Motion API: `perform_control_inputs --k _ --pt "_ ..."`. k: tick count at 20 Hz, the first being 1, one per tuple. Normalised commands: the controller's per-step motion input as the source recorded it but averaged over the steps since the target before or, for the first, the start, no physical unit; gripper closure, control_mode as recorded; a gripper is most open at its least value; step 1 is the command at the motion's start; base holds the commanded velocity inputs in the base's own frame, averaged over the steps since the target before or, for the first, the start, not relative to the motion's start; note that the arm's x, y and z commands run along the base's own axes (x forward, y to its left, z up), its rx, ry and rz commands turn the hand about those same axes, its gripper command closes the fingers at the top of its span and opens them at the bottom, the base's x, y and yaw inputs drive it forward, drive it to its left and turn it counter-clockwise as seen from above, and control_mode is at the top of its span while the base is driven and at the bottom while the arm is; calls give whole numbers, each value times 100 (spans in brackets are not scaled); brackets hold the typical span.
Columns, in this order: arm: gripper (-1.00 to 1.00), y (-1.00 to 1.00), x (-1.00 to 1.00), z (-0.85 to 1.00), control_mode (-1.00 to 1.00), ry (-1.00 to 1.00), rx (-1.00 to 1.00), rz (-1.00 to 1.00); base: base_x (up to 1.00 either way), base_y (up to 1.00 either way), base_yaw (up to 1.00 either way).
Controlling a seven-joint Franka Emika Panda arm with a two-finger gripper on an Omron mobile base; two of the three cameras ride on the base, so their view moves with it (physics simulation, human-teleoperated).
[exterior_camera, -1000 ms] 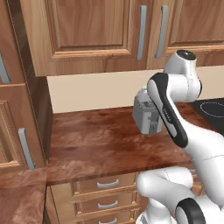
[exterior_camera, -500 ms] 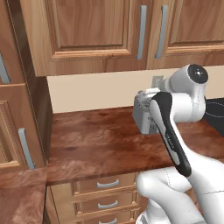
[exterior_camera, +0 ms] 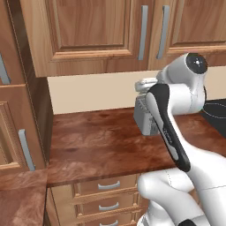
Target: Move the shaker and shaker from the cabinet to the dining counter.
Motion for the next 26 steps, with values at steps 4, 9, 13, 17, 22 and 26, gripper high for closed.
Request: perform_control_inputs --k 4,9,13,17,22,26 --pt "-100 4 5 56 -100 0 0 0 0 0 0" --pt "-100 2 9 49 -100 -3 0 0 0 0 0" --pt "-100 0 9 40 -100 -16 0 0 0 0 0" --pt "-100 0 4 26 -100 -27 0 -1 0 0 0" --pt "-100 0 15 33 -100 -19 0 -3 0 0 0" --pt "-100 3 17 45 -100 -1 0 -4 0 0 0"
